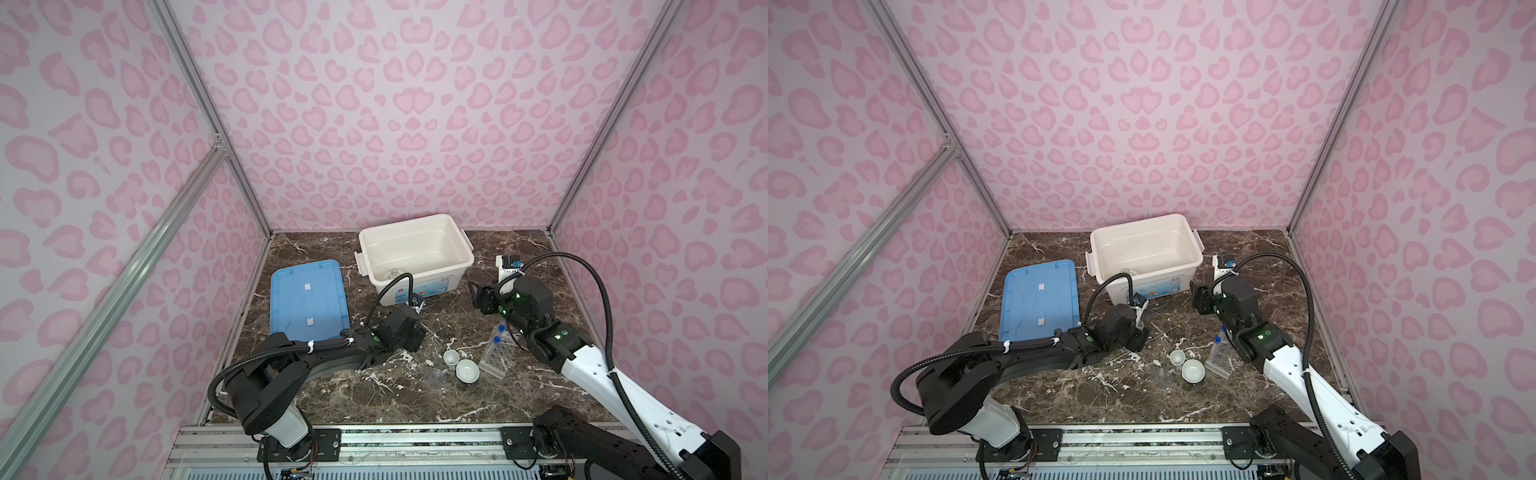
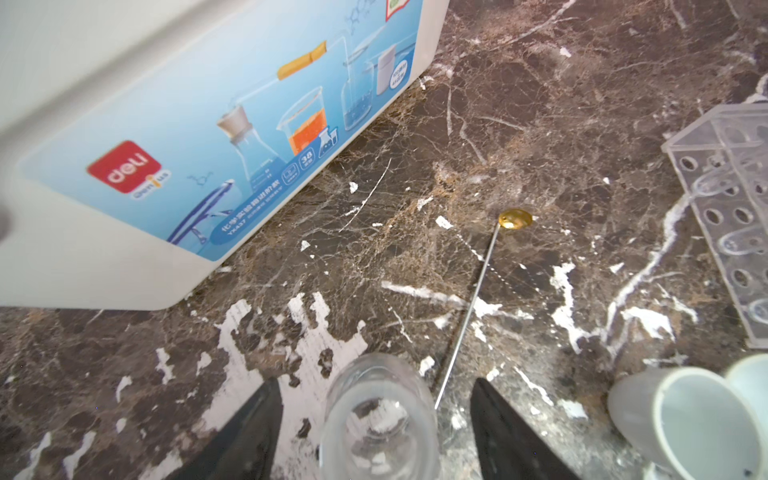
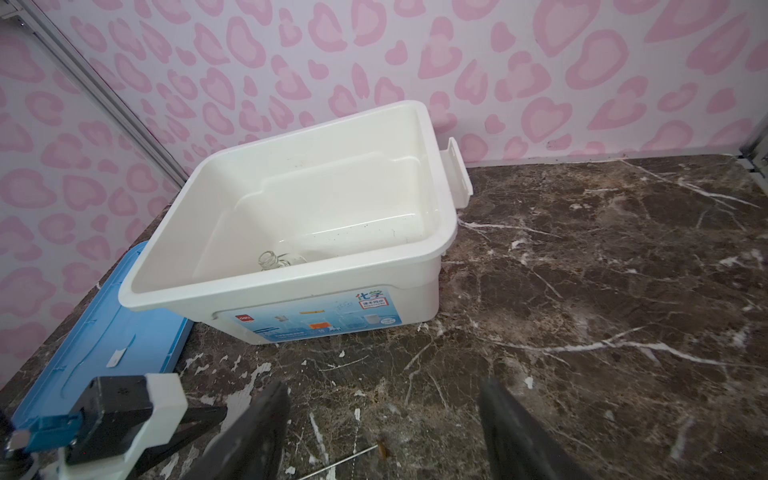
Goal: Organize the chemistry lab equipment
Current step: 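Lift the held glass beaker with the left gripper off the table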
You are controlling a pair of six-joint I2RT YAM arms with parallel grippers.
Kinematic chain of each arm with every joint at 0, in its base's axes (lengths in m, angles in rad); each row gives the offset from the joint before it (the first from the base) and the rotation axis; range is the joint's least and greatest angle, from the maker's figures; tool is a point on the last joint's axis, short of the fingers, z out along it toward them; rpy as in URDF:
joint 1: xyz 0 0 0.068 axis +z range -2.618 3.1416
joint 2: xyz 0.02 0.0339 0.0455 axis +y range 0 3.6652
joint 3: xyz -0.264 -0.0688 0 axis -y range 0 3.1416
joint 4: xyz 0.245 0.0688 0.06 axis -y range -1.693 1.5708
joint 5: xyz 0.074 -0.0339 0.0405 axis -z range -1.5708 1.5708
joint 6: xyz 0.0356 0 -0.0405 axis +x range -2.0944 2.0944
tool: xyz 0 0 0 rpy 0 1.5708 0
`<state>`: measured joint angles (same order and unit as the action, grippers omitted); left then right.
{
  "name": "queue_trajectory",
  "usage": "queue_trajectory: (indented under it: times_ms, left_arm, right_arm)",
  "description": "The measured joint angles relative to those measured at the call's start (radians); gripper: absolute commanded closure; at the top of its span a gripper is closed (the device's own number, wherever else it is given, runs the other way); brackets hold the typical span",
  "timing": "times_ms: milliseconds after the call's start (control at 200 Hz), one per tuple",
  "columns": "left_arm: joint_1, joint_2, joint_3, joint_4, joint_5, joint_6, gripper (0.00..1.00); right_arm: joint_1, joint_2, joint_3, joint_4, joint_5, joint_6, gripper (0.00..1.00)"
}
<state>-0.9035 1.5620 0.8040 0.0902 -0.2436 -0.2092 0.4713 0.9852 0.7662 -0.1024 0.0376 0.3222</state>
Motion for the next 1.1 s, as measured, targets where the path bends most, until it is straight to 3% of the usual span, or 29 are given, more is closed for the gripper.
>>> queue_trajectory:
  times_ms: [685, 1105]
  left_arm:
    - [0.005, 0.021, 0.302, -0.513, 0.025, -0.065, 0.19]
    - [0.015, 0.115, 0.407, -0.642, 0.074, -0.077, 0.31]
  right_arm:
    - [0.0, -0.014, -0.002, -0.001, 0.014, 0.0, 0.26]
    - [0.0, -0.021, -0.002, -0.006, 0.015, -0.001, 0.26]
